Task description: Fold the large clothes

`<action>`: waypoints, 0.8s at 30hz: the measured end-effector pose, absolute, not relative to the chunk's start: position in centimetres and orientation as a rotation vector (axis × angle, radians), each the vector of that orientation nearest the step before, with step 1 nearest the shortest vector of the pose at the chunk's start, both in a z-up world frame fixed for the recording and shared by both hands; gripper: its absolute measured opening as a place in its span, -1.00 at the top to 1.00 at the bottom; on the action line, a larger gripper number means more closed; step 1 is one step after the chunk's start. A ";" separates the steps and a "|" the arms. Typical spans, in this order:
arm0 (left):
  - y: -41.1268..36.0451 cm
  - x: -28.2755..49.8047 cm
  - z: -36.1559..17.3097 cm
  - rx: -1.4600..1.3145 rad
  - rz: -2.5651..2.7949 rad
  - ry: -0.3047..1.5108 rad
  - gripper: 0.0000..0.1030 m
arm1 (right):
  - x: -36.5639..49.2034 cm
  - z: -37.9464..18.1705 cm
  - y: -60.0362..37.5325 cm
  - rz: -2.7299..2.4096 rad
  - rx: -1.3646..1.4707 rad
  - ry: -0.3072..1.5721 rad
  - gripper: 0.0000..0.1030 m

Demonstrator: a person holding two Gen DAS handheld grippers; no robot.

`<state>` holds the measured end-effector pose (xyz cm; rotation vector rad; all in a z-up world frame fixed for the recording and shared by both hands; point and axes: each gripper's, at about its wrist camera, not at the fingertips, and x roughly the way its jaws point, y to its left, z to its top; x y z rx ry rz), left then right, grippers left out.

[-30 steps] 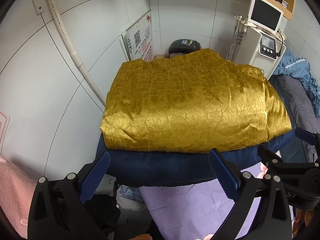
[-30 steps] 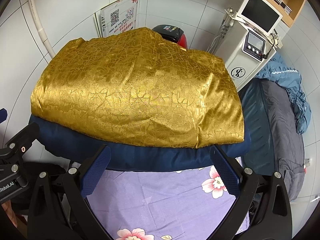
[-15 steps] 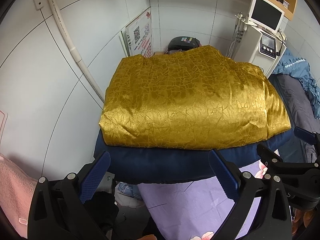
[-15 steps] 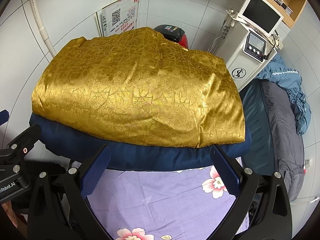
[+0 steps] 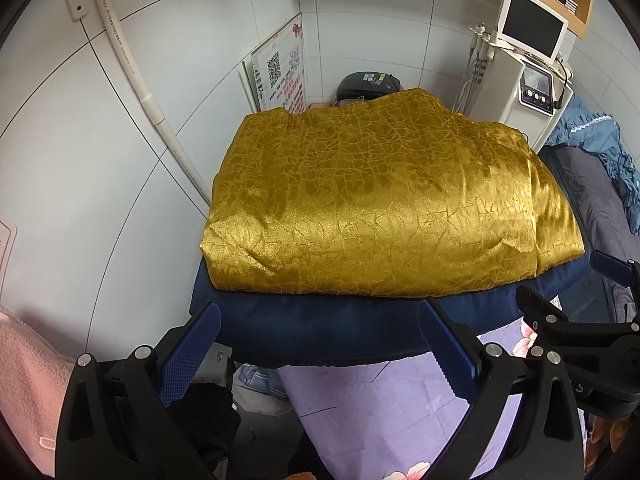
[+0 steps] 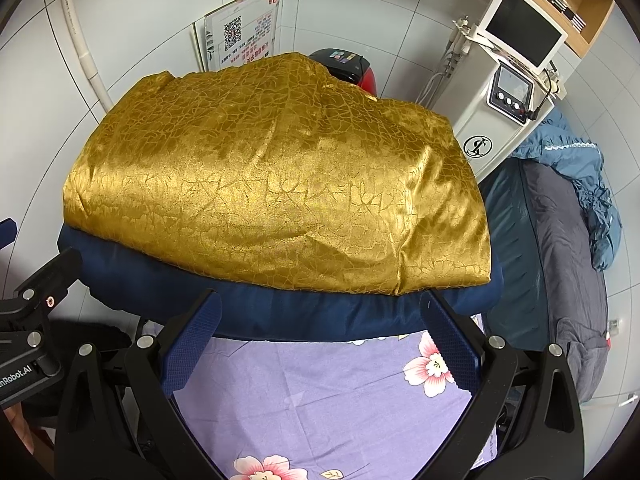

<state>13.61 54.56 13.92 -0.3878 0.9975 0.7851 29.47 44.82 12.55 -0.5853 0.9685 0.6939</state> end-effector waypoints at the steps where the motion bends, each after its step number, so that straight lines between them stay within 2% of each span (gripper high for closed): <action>1: 54.6 13.6 13.9 -0.388 0.785 0.997 -0.88 | 29.5 12.6 44.8 0.694 -0.584 0.969 -0.91; 24: 54.5 13.7 13.7 -0.407 0.764 1.004 -0.88 | 29.0 12.4 44.7 0.699 -0.590 0.963 -0.91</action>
